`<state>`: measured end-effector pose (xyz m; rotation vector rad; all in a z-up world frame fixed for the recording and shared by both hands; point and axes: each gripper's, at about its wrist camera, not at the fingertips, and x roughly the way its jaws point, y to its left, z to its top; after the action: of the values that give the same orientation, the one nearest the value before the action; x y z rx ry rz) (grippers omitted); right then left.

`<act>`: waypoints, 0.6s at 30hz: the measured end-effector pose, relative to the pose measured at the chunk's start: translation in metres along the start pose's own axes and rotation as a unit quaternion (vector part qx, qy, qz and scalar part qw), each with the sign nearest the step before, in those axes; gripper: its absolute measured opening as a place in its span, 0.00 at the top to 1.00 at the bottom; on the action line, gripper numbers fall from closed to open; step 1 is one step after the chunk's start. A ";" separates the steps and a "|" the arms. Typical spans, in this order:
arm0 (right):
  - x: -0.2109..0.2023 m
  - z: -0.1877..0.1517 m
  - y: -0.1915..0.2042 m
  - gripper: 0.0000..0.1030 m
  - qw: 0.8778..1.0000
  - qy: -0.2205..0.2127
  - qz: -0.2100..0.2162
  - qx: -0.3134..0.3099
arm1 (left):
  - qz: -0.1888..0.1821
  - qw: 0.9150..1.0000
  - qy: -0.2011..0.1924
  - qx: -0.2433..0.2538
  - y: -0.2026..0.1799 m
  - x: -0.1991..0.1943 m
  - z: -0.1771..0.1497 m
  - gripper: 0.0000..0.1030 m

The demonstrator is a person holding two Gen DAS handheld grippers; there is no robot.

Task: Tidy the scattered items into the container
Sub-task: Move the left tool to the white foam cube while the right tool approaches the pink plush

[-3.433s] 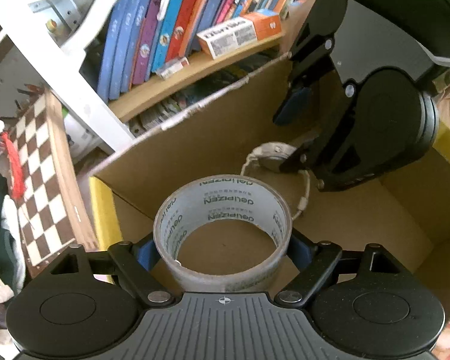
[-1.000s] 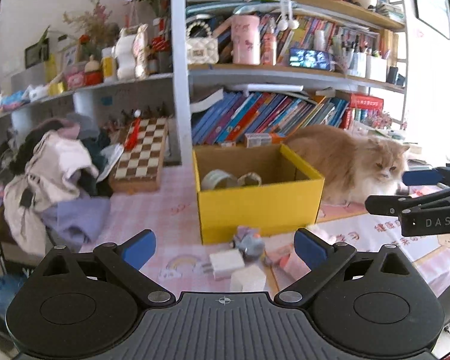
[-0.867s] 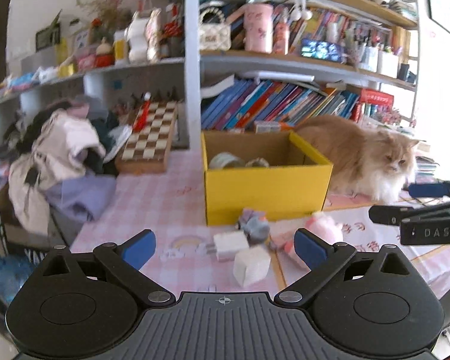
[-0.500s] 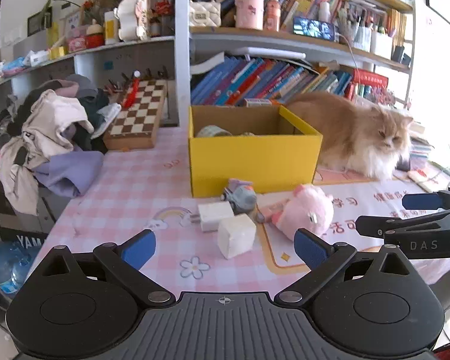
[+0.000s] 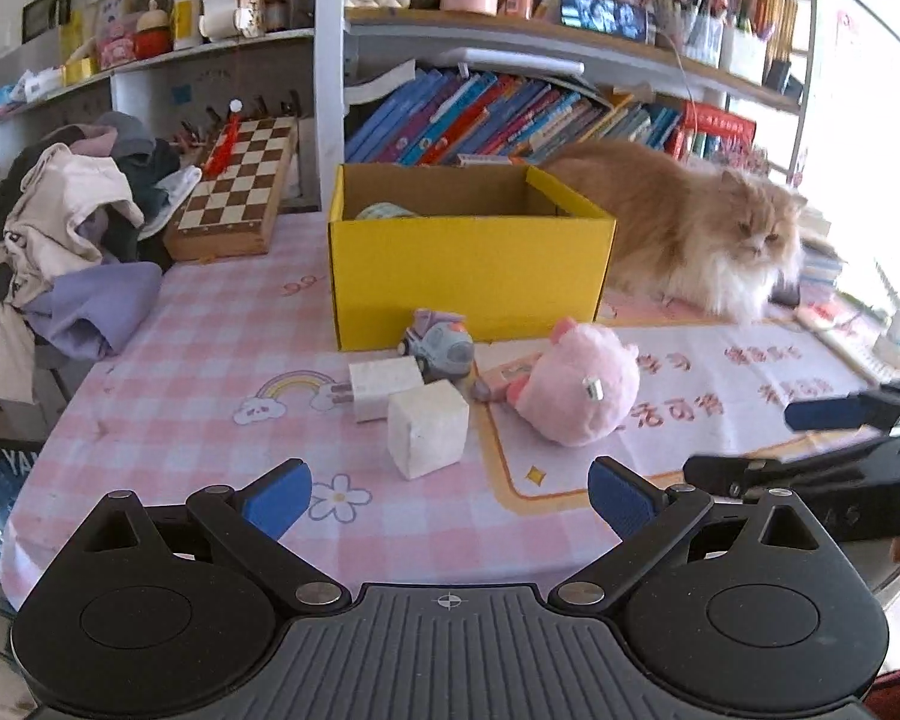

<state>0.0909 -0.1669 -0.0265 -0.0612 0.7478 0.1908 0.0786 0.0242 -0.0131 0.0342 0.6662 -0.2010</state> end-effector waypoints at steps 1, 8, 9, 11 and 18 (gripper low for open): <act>0.000 0.001 -0.001 0.11 1.000 -0.001 0.000 0.001 | 0.000 1.000 0.002 0.002 -0.001 0.001 0.000 0.03; 0.002 0.006 -0.001 0.07 1.000 -0.004 -0.002 -0.005 | -0.003 1.000 0.021 0.005 -0.005 0.011 0.000 0.03; 0.003 0.006 -0.002 0.07 1.000 -0.004 -0.001 -0.005 | -0.003 1.000 0.022 0.005 -0.005 0.012 0.000 0.03; 0.006 0.006 -0.003 0.07 1.000 0.001 0.000 -0.005 | -0.002 1.000 0.024 0.005 -0.005 0.014 0.001 0.03; 0.017 0.009 -0.002 0.07 1.000 0.022 0.011 -0.004 | 0.006 1.000 0.030 0.000 -0.002 0.019 0.002 0.03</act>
<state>0.1096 -0.1657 -0.0315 -0.0651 0.7915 0.2136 0.0936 0.0188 -0.0230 0.0439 0.7266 -0.1898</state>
